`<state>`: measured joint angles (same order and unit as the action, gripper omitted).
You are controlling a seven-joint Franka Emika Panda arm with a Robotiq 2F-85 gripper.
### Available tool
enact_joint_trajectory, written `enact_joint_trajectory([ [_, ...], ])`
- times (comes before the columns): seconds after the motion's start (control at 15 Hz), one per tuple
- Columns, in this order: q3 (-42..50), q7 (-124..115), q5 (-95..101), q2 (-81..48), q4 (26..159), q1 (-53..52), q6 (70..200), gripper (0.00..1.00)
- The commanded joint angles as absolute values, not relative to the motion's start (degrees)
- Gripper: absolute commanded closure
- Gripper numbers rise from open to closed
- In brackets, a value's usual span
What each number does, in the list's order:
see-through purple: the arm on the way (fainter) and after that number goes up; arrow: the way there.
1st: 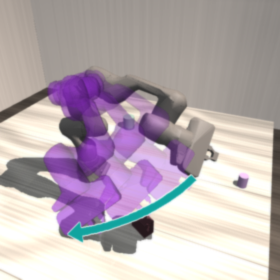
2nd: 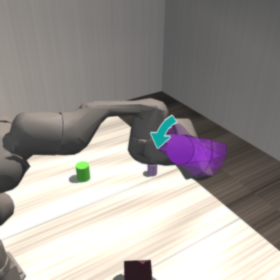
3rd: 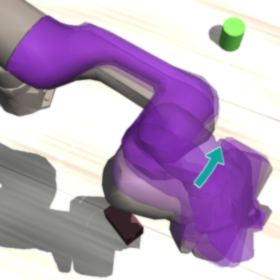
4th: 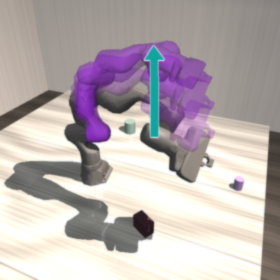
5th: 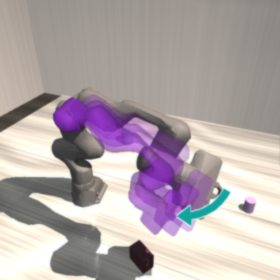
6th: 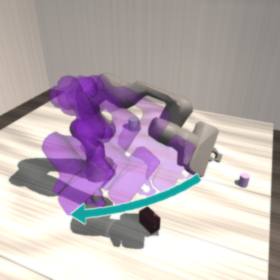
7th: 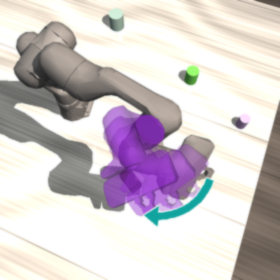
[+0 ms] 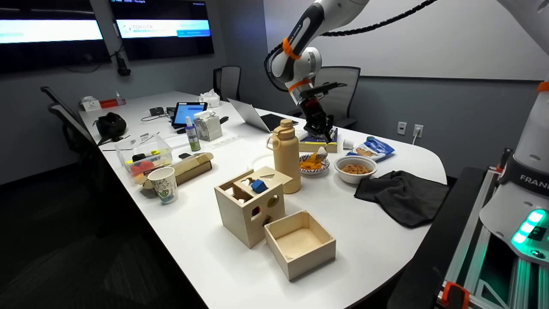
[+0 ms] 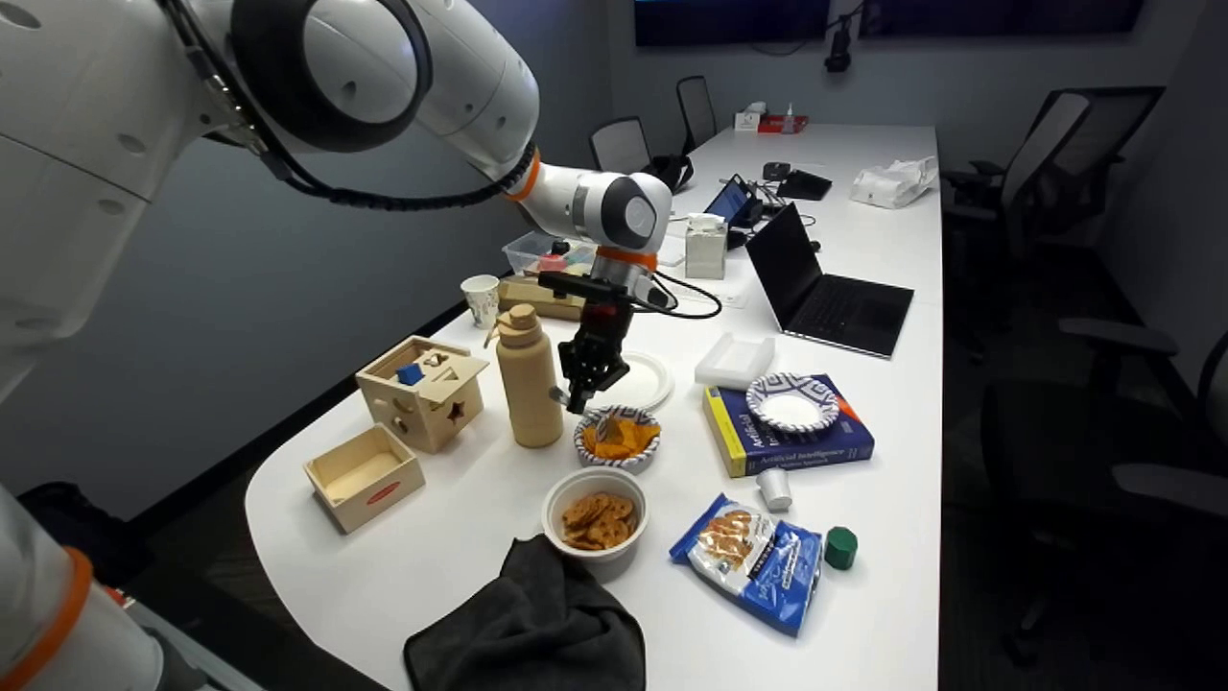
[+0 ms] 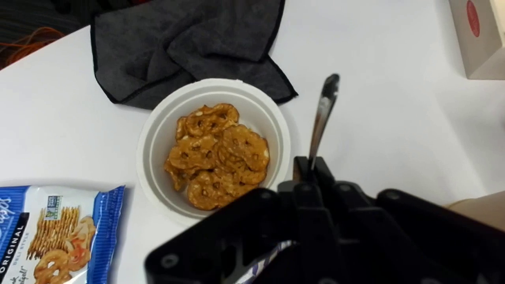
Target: Use the spatula to stir the contents in the black and white bowl on the left.
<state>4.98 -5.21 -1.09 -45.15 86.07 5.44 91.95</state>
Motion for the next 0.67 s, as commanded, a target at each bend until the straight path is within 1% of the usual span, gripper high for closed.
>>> enact_joint_trajectory([
  [0.0,4.7,-4.2,-0.9,-43.3,89.4,5.5,91.7,0.99],
  [0.6,2.9,5.5,-11.2,-39.7,94.5,12.0,100.8,0.99],
])
